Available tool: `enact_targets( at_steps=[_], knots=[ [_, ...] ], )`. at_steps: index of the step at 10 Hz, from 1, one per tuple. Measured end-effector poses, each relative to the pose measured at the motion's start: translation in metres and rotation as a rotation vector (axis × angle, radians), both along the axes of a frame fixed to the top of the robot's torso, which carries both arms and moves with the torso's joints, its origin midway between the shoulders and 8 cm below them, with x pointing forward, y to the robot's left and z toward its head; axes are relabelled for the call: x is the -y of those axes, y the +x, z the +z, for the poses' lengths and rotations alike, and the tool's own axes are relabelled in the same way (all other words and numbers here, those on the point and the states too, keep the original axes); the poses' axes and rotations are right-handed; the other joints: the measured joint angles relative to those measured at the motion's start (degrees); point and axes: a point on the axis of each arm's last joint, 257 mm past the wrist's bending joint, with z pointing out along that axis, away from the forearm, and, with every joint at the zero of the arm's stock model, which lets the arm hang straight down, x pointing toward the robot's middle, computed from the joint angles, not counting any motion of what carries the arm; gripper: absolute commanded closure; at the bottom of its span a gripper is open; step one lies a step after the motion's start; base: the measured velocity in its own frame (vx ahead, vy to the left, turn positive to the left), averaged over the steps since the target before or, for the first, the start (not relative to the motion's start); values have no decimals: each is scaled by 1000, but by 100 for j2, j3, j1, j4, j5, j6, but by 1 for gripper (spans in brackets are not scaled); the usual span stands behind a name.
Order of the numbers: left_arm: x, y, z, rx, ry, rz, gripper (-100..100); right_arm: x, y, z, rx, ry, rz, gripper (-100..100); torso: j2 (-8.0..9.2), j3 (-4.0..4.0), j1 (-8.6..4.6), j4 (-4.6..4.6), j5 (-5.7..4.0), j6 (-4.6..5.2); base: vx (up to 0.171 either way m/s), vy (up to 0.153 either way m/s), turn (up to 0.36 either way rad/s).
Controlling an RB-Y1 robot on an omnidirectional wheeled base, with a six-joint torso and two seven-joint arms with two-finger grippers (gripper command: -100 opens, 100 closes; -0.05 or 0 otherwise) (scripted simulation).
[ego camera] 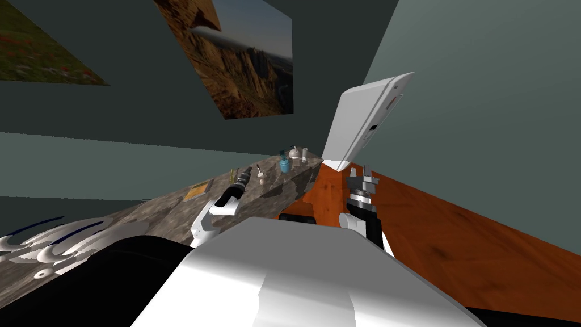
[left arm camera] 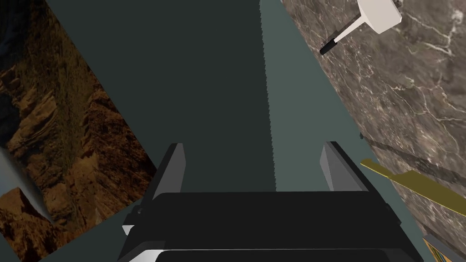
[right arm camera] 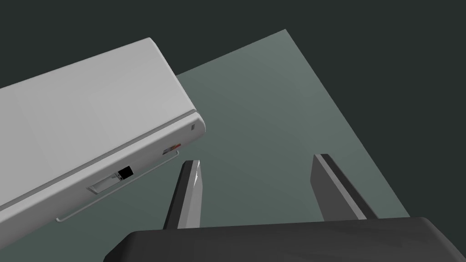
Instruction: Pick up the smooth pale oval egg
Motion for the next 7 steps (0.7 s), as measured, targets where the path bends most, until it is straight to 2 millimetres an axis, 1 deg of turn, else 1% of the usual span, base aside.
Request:
enact_targets(
  at_steps=[7],
  knots=[
    [-27, -16, -33, -164, 6, 66, -100, 0, 0, 0, 0, 0, 0, 0, -5, -3, -5, -1, -1, 1, 16, -10, -54]
  ],
)
